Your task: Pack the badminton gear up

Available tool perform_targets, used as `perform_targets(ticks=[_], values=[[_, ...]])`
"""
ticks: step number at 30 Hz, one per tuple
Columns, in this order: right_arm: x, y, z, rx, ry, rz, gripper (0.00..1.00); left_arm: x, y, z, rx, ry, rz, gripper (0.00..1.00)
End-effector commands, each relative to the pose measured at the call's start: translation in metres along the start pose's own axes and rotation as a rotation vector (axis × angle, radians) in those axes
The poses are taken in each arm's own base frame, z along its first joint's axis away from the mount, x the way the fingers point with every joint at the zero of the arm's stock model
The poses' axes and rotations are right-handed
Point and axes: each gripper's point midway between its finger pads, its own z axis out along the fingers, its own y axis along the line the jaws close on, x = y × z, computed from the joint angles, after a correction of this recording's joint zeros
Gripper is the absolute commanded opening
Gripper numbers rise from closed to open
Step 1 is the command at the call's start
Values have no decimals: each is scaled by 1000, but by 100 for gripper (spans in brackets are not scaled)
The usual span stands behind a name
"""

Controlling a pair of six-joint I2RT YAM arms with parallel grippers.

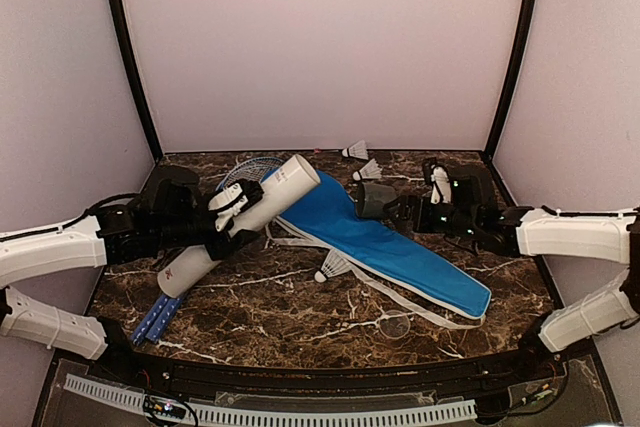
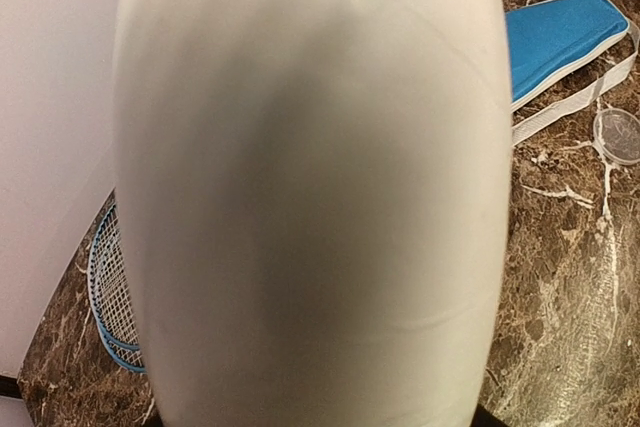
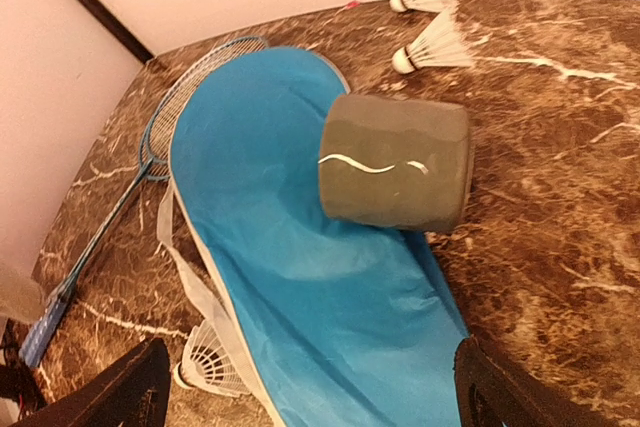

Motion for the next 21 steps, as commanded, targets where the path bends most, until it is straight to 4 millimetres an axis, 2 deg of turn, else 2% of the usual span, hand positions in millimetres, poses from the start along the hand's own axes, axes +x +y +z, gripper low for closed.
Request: perform_targets(ticks=[1,4,6,9,12,18,19,21], values=[[0,-24,-10,94,-36,68,100,-17,8,-7,-24,-55,-6,58],[18,-8,2,13,52,63,99,-16,7,-6,-13,-51,-5,58],[31,9,11,-29,114,19,99,-16,6,-5,-7,-51,-6,58],[50,48,22,-121,181,-76,97,-16,4,-4,1,-50,-4,58],[68,90,29,-311,255,-101,90,-15,3,-3,7,-48,-2,58],[88,102,65,-326,316,-110,89,-14,-3,0,35,-43,0,58],[98,116,60,-422,370,-129,78,-14,-3,0,38,-43,-1,58],[98,118,65,-433,373,-143,74,-14,-3,0,40,-44,0,58]])
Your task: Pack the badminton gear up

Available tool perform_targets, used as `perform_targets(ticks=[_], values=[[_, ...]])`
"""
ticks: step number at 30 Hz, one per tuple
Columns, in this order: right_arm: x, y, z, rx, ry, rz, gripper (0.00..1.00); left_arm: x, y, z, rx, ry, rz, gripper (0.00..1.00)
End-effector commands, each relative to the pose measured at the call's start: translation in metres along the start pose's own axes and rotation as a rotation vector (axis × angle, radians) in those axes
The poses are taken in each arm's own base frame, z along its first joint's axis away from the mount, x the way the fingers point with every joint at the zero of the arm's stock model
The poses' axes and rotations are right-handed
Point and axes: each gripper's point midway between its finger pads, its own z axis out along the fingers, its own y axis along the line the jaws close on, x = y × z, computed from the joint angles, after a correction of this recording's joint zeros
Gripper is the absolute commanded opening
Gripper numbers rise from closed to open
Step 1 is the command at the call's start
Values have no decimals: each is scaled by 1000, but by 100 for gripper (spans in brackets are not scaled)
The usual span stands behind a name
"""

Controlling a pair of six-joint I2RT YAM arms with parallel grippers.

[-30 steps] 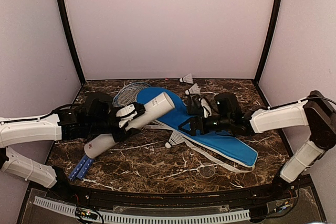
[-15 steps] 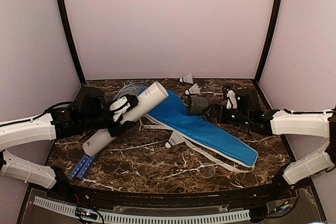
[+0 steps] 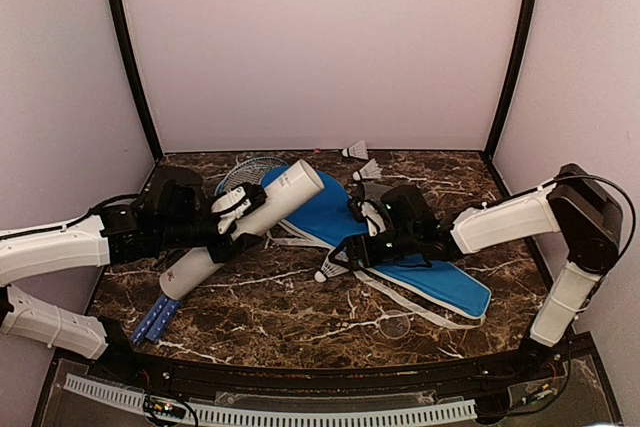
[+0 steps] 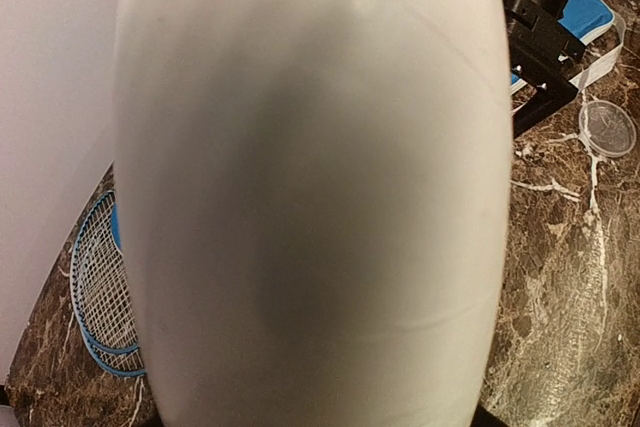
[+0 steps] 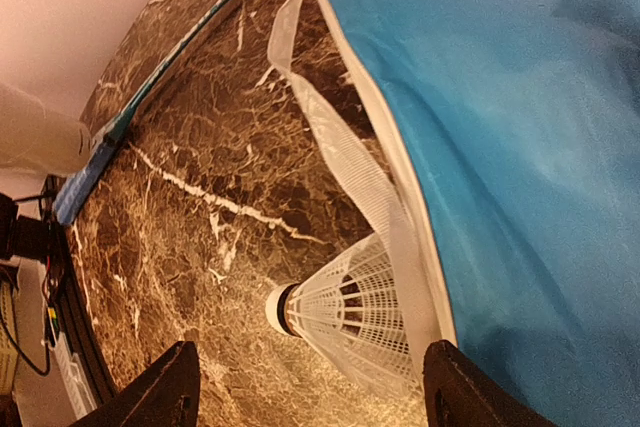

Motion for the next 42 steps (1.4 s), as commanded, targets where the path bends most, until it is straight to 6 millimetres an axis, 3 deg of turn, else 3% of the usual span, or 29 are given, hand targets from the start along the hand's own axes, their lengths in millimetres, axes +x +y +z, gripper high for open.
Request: perform_targets(ticks=[1,3,11,21,26,31,42], values=[[-13,28,10,-130,0,-76,72,-16,4,-4,1,-48,0,58],[-14,28,15,-132,12,-85,65,-16,3,-3,4,-47,-2,58],[-3,27,22,-158,50,-80,22,-15,2,-1,13,-42,-1,58],[2,27,25,-173,58,-58,0,-14,1,1,20,-35,0,58],[2,42,16,-238,67,-77,0,-15,1,-1,16,-40,-1,58],[17,64,2,-348,134,-98,0,-15,1,-1,16,-42,2,58],[83,97,4,-437,407,-138,0,-14,0,1,20,-33,2,58]])
